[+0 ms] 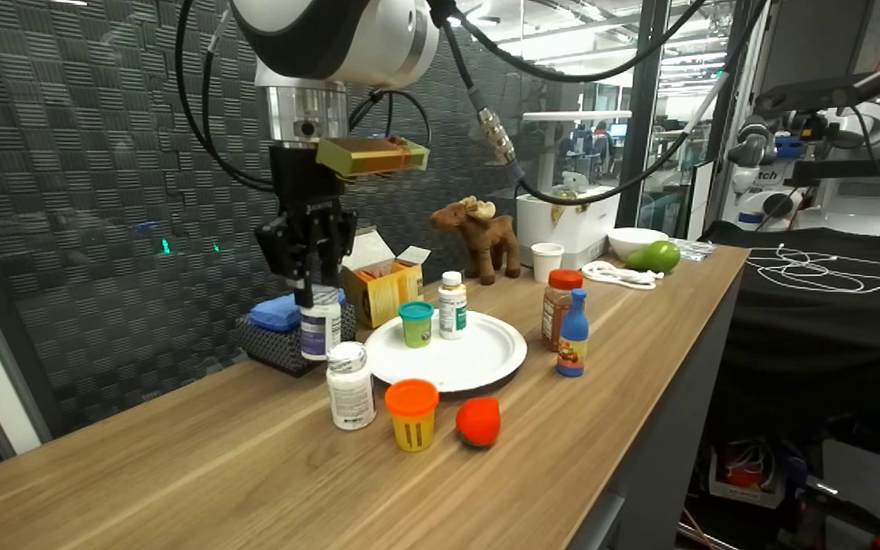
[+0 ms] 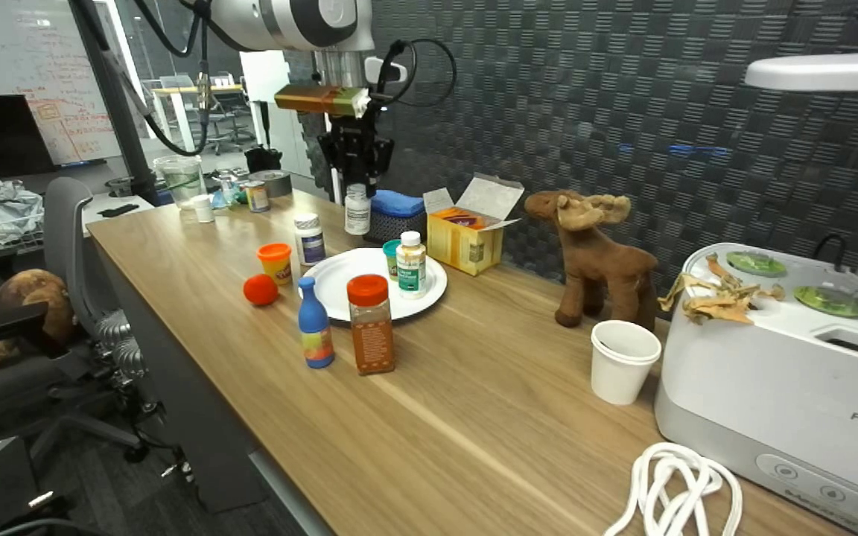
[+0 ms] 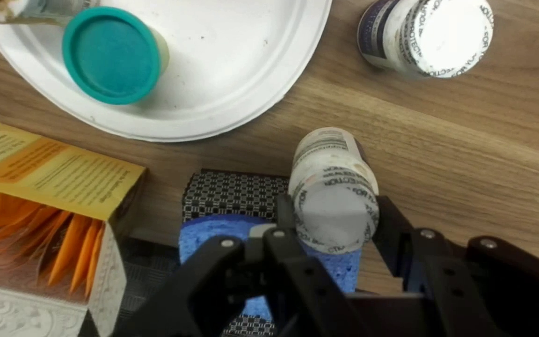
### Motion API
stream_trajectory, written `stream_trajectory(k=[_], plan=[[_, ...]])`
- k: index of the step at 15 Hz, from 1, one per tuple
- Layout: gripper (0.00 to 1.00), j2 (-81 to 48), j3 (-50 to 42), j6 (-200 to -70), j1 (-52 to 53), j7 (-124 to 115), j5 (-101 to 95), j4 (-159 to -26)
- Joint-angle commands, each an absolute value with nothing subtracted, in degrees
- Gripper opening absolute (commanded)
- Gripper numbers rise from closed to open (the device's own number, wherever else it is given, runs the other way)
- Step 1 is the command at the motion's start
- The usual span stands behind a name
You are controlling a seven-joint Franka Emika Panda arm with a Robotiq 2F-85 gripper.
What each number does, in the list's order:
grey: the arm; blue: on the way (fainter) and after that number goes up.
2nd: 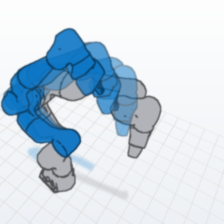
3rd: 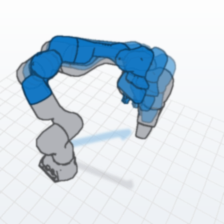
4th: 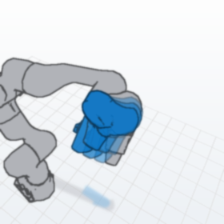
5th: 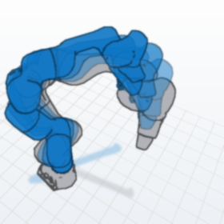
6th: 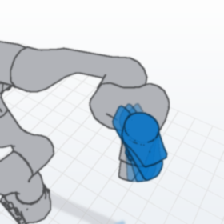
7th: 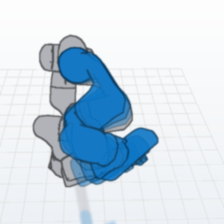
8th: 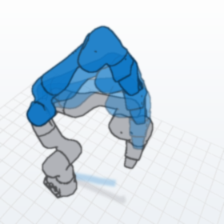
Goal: Put the bottles on the tray
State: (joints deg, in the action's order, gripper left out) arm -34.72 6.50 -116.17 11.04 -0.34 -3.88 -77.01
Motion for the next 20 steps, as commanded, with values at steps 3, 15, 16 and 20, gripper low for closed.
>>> stream_trajectory(k=[3,15,16,20], plan=[[0.20,-30.9,3.5,-115.1,12.3,-4.9,-7.5,-80.0],[0.20,-29.8,1.3,-113.0,11.9,-9.3,-11.9,-85.2],[0.20,-29.7,1.3,-112.9,11.9,-9.3,-11.9,-85.4],[0.20,-29.1,1.5,-112.0,11.8,-9.0,-11.8,-86.8]])
